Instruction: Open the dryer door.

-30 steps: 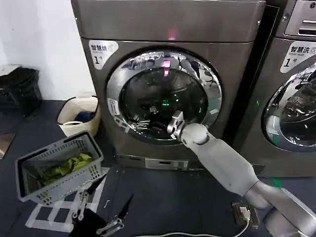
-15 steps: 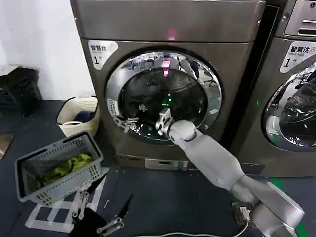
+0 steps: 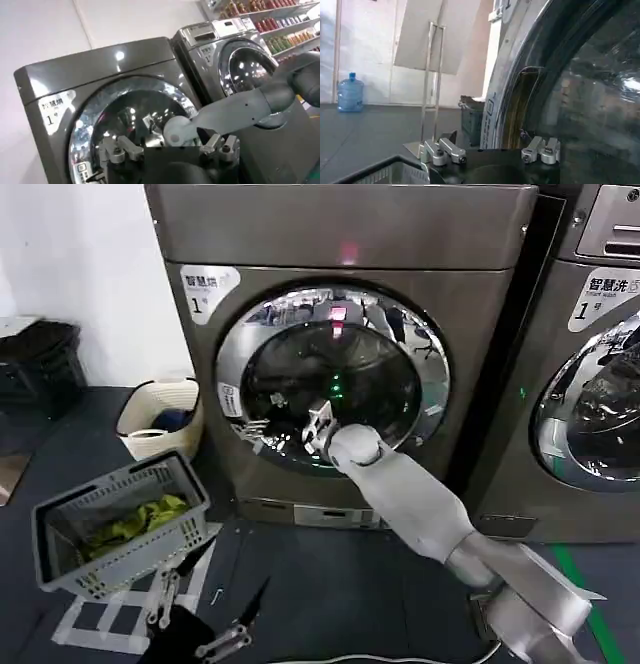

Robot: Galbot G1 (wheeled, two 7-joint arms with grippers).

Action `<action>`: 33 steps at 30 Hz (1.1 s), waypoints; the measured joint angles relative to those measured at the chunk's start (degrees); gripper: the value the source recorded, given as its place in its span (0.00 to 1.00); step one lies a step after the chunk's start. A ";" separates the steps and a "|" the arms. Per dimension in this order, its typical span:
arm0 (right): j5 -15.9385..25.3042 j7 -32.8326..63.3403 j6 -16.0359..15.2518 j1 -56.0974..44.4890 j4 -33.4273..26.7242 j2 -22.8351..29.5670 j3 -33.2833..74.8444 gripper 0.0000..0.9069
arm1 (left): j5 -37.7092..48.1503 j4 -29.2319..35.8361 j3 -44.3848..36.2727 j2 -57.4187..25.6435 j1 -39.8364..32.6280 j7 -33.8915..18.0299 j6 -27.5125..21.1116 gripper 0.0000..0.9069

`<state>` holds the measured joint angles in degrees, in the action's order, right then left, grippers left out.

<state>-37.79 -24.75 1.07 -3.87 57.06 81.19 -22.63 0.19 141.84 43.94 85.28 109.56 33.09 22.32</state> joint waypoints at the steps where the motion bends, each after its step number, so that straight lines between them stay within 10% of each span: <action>1: 0.05 -0.01 0.01 0.03 -0.19 0.09 0.00 1.00 | 0.00 0.01 0.01 0.01 -0.01 0.00 0.00 1.00; 33: 0.38 -2.22 -0.22 2.59 -4.54 4.87 -0.99 1.00 | 0.51 0.07 -0.01 0.02 -0.36 0.07 -0.04 1.00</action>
<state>-37.41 -26.97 0.85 -1.28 52.52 86.06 -23.62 0.70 141.91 43.92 85.30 109.20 33.16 22.28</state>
